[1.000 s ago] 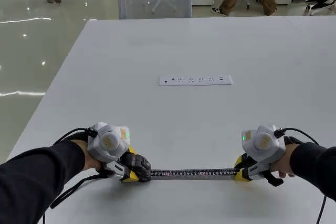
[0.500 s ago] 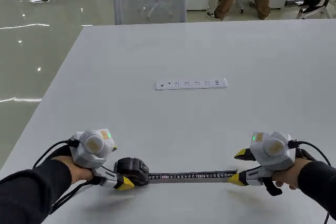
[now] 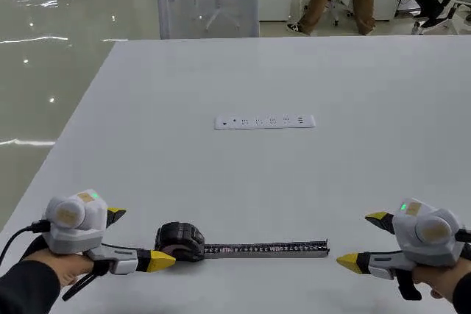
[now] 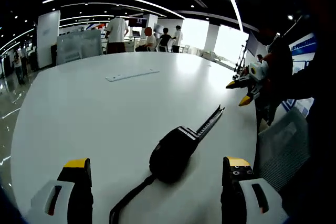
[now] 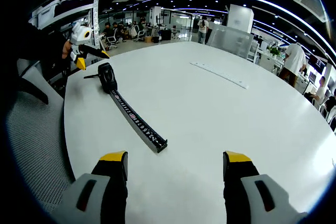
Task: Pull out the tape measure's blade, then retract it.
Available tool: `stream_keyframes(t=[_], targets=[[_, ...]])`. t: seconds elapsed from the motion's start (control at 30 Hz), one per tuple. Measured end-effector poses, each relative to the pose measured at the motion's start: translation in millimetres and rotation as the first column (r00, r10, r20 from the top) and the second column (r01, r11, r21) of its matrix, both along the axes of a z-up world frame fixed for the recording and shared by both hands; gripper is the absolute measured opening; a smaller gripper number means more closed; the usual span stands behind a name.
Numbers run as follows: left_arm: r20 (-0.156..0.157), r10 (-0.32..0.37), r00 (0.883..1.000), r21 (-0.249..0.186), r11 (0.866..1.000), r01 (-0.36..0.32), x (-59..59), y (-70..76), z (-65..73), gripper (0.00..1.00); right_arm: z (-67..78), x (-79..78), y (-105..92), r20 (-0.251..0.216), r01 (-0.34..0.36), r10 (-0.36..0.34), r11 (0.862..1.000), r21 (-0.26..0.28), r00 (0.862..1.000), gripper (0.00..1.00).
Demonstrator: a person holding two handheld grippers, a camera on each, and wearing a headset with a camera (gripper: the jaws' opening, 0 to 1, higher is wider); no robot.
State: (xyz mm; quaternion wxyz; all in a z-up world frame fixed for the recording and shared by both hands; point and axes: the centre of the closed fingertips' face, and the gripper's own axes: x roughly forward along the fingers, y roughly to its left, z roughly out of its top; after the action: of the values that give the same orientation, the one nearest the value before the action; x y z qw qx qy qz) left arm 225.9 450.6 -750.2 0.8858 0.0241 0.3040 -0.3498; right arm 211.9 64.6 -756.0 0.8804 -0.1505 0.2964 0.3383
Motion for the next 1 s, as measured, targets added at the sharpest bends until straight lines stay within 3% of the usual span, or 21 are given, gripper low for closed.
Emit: stream_keyframes(t=[0.07,0.2,0.3,0.43,0.5,0.57,0.63,0.67,0.73,0.83,0.93,1.0], targets=[[-0.003,0.018,1.0,-0.012,1.0,-0.018,-8.1,6.9,1.7,1.0,2.1,-9.6,-5.3,0.003,0.009,-0.009,1.0,0.006,1.0,0.76],[0.028,0.078,0.997,-0.021,0.997,-0.078,-15.9,22.7,9.4,1.0,5.0,-21.2,-20.6,0.022,0.053,-0.053,0.999,0.009,0.998,0.83],[0.05,0.128,0.991,-0.149,0.982,-0.119,-20.5,24.6,26.6,1.0,6.8,-31.8,-32.0,0.004,0.098,-0.098,0.995,0.037,0.995,0.9],[0.063,0.116,0.991,-0.06,0.992,-0.112,-31.9,32.4,18.3,1.0,8.7,-45.4,-43.5,0.002,0.128,-0.129,0.991,0.049,0.992,0.97],[0.104,0.105,0.989,-0.032,0.994,-0.102,-36.2,34.5,20.5,1.0,8.3,-52.9,-50.8,0.003,0.139,-0.139,0.989,0.051,0.99,1.0],[0.101,0.109,0.989,-0.031,0.994,-0.106,-41.6,37.3,21.0,1.0,8.6,-60.6,-57.9,0.001,0.148,-0.149,0.988,0.047,0.989,1.0],[0.094,0.127,0.987,-0.083,0.989,-0.12,-44.9,39.2,26.8,1.0,12.9,-66.7,-63.1,0.012,0.154,-0.155,0.987,0.052,0.988,1.0],[0.111,0.132,0.985,-0.094,0.988,-0.122,-45.2,41.0,30.4,1.0,14.8,-68.8,-65.1,0.018,0.156,-0.157,0.986,0.051,0.987,1.0],[0.141,0.133,0.981,-0.08,0.989,-0.123,-48.3,45.5,33.7,1.0,18.1,-73.6,-69.2,0.028,0.157,-0.159,0.986,0.048,0.987,1.0],[0.112,0.143,0.983,-0.068,0.988,-0.136,-54.2,50.4,30.4,1.0,16.8,-81.0,-69.8,0.018,0.151,-0.152,0.988,0.045,0.988,1.0],[0.124,0.137,0.983,-0.05,0.99,-0.132,-57.2,54.1,27.2,1.0,10.1,-86.4,-70.9,0.012,0.138,-0.138,0.99,0.015,0.99,1.0],[0.107,0.143,0.984,-0.038,0.989,-0.14,-57.7,57.9,23.0,1.0,8.3,-88.3,-71.6,0.01,0.136,-0.136,0.991,0.013,0.991,1.0]])
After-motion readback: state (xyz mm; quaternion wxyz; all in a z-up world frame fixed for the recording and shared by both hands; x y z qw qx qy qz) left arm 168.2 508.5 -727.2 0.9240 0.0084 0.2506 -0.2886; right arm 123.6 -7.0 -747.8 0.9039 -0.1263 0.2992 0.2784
